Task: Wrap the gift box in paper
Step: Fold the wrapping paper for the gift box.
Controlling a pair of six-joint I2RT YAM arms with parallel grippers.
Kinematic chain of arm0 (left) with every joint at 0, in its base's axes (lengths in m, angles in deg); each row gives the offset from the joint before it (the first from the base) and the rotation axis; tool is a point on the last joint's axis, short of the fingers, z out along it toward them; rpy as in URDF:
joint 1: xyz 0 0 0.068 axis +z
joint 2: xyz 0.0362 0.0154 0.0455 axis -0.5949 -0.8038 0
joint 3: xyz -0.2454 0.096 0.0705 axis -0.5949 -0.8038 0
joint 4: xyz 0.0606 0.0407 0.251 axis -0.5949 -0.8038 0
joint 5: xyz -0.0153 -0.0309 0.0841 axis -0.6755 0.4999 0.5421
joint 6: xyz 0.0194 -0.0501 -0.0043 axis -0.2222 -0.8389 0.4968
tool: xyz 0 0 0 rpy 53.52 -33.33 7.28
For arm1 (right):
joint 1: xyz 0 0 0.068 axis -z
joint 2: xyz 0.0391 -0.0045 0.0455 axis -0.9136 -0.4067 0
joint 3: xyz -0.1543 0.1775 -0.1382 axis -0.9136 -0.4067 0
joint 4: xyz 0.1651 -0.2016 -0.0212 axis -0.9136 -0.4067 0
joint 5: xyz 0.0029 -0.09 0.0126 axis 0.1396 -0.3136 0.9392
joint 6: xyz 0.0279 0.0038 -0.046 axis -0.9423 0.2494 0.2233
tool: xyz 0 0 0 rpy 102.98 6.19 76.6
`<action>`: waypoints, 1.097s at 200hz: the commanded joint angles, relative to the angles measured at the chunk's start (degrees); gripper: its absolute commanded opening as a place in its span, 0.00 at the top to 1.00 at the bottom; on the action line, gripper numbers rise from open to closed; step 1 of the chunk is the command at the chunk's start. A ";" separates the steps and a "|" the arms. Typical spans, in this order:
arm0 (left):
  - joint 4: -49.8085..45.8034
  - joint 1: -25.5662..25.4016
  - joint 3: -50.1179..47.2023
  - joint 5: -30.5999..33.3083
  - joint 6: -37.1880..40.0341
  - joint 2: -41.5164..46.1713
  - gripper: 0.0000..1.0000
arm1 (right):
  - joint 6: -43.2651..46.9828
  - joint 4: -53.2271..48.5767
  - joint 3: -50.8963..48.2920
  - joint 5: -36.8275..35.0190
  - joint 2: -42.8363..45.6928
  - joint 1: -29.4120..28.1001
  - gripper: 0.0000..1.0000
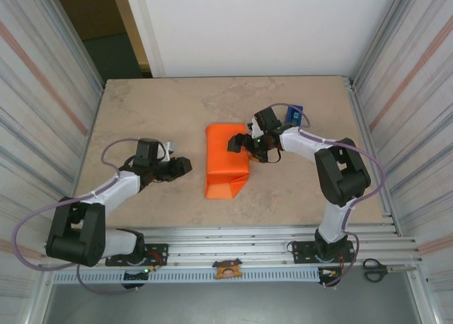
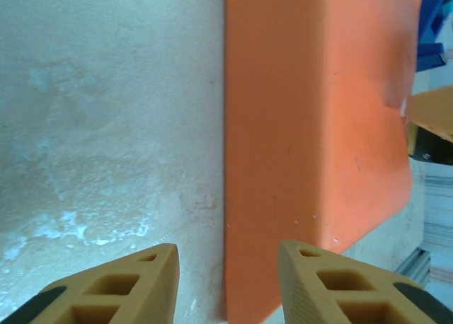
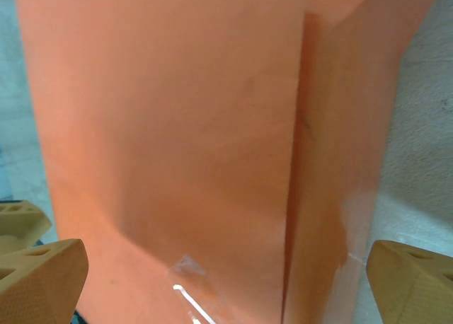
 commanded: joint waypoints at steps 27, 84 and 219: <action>5.00 -0.04 -3.48 -5.54 -2.18 -1.98 0.67 | 1.61 -4.40 0.10 -2.45 -2.43 0.20 0.01; 8.61 -5.98 -5.62 -2.21 -7.98 -5.41 0.96 | 0.19 -2.93 -1.73 -2.26 -2.43 0.16 0.02; 18.23 -14.32 -10.14 4.27 -20.88 -7.05 1.00 | -0.95 -1.74 -2.56 -1.45 -2.11 0.29 0.02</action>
